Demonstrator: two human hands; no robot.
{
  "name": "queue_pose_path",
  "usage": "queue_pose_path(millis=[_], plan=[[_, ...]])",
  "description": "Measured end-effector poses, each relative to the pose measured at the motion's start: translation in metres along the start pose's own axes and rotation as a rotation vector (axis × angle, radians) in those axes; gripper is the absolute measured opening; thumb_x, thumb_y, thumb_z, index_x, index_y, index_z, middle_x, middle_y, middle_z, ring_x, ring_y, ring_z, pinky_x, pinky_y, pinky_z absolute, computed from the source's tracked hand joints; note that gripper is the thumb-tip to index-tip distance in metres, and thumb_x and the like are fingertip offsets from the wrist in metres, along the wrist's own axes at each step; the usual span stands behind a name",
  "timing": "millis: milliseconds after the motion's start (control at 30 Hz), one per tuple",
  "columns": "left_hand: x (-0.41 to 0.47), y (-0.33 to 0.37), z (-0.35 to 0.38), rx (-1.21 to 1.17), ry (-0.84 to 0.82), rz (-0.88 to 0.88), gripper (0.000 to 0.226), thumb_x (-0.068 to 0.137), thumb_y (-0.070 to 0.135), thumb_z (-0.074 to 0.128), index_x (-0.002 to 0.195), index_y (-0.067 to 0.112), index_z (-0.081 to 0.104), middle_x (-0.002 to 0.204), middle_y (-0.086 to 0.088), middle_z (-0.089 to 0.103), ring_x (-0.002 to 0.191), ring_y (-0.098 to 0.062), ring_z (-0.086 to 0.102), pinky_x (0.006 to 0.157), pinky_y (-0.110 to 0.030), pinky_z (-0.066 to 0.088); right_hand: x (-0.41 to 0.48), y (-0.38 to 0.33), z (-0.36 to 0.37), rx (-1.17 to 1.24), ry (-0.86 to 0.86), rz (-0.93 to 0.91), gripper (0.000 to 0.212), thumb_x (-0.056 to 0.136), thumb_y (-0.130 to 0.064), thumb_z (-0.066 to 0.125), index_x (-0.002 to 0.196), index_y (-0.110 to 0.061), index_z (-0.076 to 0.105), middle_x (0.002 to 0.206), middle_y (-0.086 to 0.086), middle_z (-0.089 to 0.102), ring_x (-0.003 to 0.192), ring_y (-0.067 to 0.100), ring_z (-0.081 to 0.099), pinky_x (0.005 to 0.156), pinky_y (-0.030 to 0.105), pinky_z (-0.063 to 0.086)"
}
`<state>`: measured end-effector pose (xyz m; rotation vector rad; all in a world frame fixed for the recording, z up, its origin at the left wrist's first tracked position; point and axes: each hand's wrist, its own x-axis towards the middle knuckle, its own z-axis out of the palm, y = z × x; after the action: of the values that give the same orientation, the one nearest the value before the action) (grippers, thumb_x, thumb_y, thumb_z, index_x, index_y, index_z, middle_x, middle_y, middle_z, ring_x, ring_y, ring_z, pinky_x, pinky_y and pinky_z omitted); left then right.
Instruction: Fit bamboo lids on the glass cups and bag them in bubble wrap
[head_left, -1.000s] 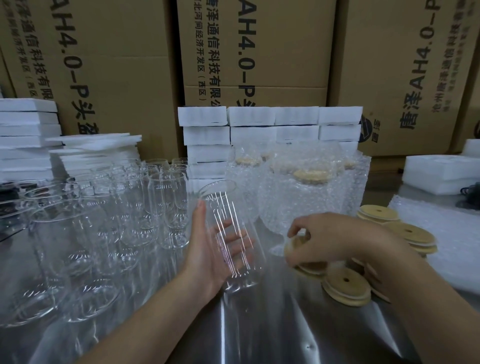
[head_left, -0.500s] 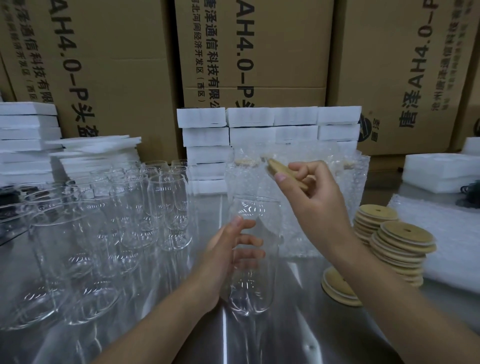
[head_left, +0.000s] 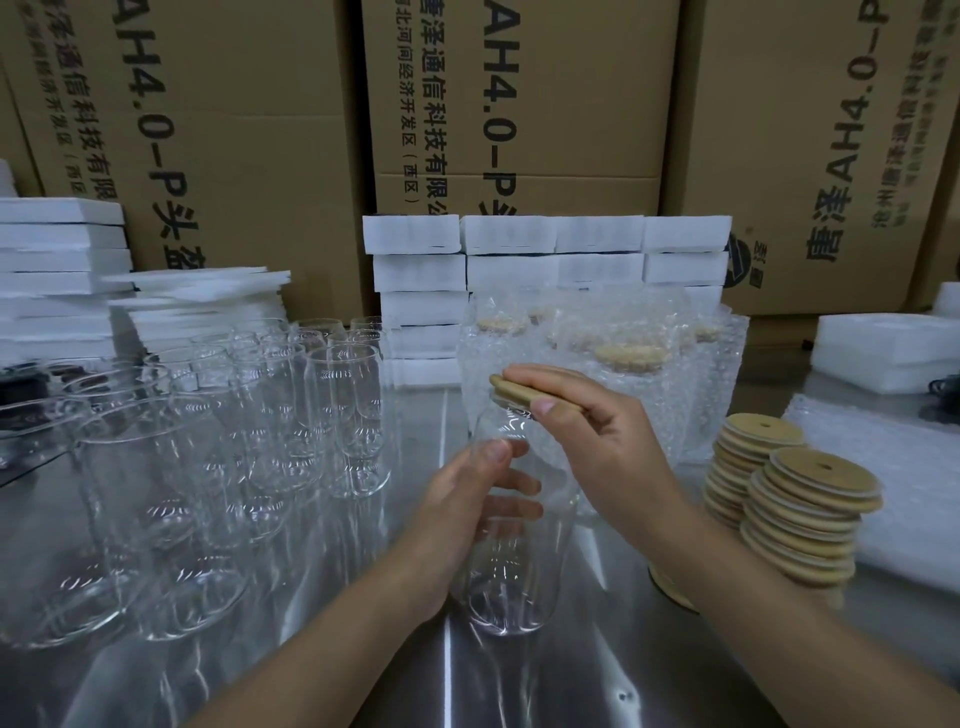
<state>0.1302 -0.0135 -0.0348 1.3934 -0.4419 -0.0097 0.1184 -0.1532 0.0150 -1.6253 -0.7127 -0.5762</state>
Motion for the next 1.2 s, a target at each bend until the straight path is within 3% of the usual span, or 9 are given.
queue_pose_path(millis=[333,567,667,733,867,933,1033,1100,1200], plan=[[0.001,-0.004,0.000,-0.016,0.042,0.007,0.068,0.056,0.069,0.059,0.104,0.022,0.067,0.085,-0.003,0.072,0.078,-0.022,0.071,0.068,-0.032,0.055,0.001,0.001,0.004,-0.055,0.051,-0.073,0.026,0.073,-0.038,0.052,0.089,-0.033,0.072,0.098,-0.015,0.071,0.099,0.001,0.064,0.087,0.019,0.049],[0.006,-0.006,-0.002,-0.031,0.040,-0.019,0.072,0.055,0.069,0.058,0.106,0.019,0.067,0.085,-0.006,0.073,0.076,-0.021,0.071,0.070,-0.034,0.054,-0.006,-0.011,-0.019,-0.305,0.009,-0.054,0.022,0.085,-0.048,0.047,0.098,-0.047,0.064,0.109,-0.027,0.063,0.111,-0.008,0.054,0.094,0.010,0.039],[0.007,-0.005,-0.004,-0.037,0.042,-0.032,0.063,0.066,0.064,0.058,0.108,0.018,0.066,0.083,-0.004,0.072,0.074,-0.018,0.071,0.068,-0.033,0.055,-0.004,-0.018,-0.054,-0.383,0.166,0.022,0.019,0.096,-0.043,0.044,0.101,-0.046,0.062,0.111,-0.028,0.060,0.107,-0.013,0.052,0.087,0.006,0.040],[0.007,-0.004,-0.005,-0.038,0.039,-0.032,0.054,0.076,0.060,0.066,0.108,0.017,0.065,0.083,-0.004,0.072,0.073,-0.017,0.070,0.065,-0.032,0.056,0.001,-0.018,-0.082,-0.497,0.327,0.054,0.017,0.097,-0.030,0.052,0.097,-0.040,0.065,0.104,-0.021,0.063,0.094,-0.005,0.057,0.076,0.015,0.045],[0.004,-0.003,-0.004,-0.032,0.033,-0.019,0.062,0.064,0.059,0.052,0.108,0.016,0.065,0.080,-0.001,0.072,0.073,-0.016,0.071,0.065,-0.029,0.056,0.017,-0.013,-0.151,-1.071,0.556,0.201,0.020,0.089,-0.019,0.056,0.102,-0.026,0.070,0.103,0.002,0.065,0.086,0.019,0.057,0.067,0.030,0.041],[0.003,-0.001,-0.002,-0.033,0.037,-0.020,0.058,0.067,0.058,0.058,0.107,0.016,0.065,0.080,-0.001,0.072,0.073,-0.016,0.071,0.067,-0.032,0.054,0.022,-0.012,-0.185,-1.277,0.438,0.543,0.026,0.088,-0.022,0.059,0.113,-0.023,0.067,0.111,0.007,0.064,0.095,0.026,0.058,0.074,0.033,0.045],[0.004,0.000,-0.001,-0.044,0.057,-0.034,0.049,0.076,0.054,0.065,0.106,0.016,0.065,0.079,-0.002,0.071,0.071,-0.016,0.071,0.070,-0.035,0.050,0.020,-0.003,-0.207,-1.512,-0.109,1.102,0.040,0.090,-0.028,0.063,0.124,-0.010,0.057,0.113,0.006,0.060,0.095,0.020,0.057,0.078,0.029,0.048],[0.004,0.001,-0.001,-0.047,0.058,-0.032,0.049,0.075,0.055,0.067,0.105,0.017,0.065,0.078,-0.001,0.072,0.071,-0.016,0.071,0.075,-0.038,0.046,0.013,0.002,-0.204,-1.614,-0.344,1.212,0.039,0.094,-0.025,0.058,0.127,-0.005,0.052,0.123,0.007,0.058,0.097,0.016,0.055,0.075,0.023,0.045],[0.005,0.000,-0.002,-0.041,0.061,-0.025,0.068,0.055,0.064,0.059,0.105,0.018,0.066,0.078,-0.001,0.073,0.073,-0.018,0.071,0.079,-0.041,0.041,0.010,-0.001,-0.194,-1.540,-0.251,1.165,0.028,0.097,-0.018,0.049,0.120,-0.004,0.056,0.103,0.004,0.061,0.088,0.014,0.058,0.054,0.013,0.040]])
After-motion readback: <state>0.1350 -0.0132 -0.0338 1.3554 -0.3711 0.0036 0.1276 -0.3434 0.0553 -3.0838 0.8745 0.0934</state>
